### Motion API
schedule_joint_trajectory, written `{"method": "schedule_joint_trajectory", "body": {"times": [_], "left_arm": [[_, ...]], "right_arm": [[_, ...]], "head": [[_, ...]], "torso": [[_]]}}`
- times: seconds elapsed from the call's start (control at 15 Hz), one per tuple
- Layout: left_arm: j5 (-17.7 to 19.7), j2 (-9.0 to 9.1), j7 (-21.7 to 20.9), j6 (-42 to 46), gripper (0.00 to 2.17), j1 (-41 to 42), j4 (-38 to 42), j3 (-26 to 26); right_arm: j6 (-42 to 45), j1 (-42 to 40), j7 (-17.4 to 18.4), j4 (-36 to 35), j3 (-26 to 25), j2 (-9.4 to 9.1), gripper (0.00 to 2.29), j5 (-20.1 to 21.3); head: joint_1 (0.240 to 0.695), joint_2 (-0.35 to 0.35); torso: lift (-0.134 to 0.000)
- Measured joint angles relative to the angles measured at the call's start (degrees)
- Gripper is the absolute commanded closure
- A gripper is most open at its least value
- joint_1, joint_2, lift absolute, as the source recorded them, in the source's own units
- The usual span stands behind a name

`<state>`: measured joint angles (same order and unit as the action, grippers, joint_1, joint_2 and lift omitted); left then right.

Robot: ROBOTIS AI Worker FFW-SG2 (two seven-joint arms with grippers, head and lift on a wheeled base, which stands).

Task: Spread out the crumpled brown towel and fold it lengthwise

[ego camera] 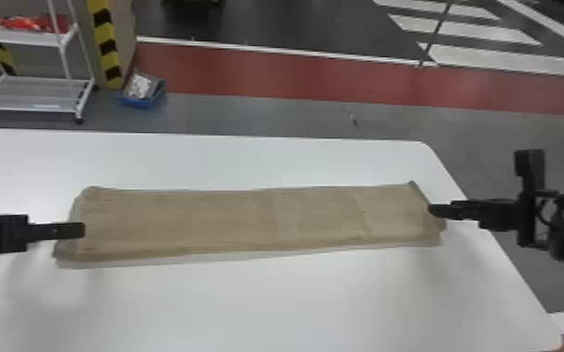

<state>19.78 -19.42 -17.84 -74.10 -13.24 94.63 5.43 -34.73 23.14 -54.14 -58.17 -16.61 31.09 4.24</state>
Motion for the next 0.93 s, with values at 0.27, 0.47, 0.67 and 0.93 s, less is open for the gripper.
{"method": "schedule_joint_trajectory", "body": {"times": [0.27, 0.47, 0.67, 0.93], "left_arm": [[1.1, 0.16, 0.4, 0.0, 0.08, 0.3, -0.1, 0.1], [1.1, 0.17, 0.4, 0.0, 0.09, 0.3, -0.1, 0.1], [1.1, 0.17, 0.4, 0.1, 0.1, 0.3, 0.0, 0.1], [1.0, 0.17, 0.5, 0.6, 0.12, 0.3, 0.0, 0.0]], "right_arm": [[0.3, 0.0, 0.0, 0.0, 0.0, 0.0, 0.22, 0.1], [0.9, -0.2, 0.1, 0.0, 0.4, 0.0, 0.22, 0.1], [1.3, -0.3, 0.1, 0.0, 0.5, -0.07, 0.22, 0.1], [1.4, -0.5, 0.1, -0.2, 0.4, -0.08, 0.22, 0.1]], "head": [[0.695, -0.222], [0.695, -0.22], [0.695, -0.219], [0.695, -0.219]], "torso": [[-0.123], [-0.123], [-0.123], [-0.123]]}}
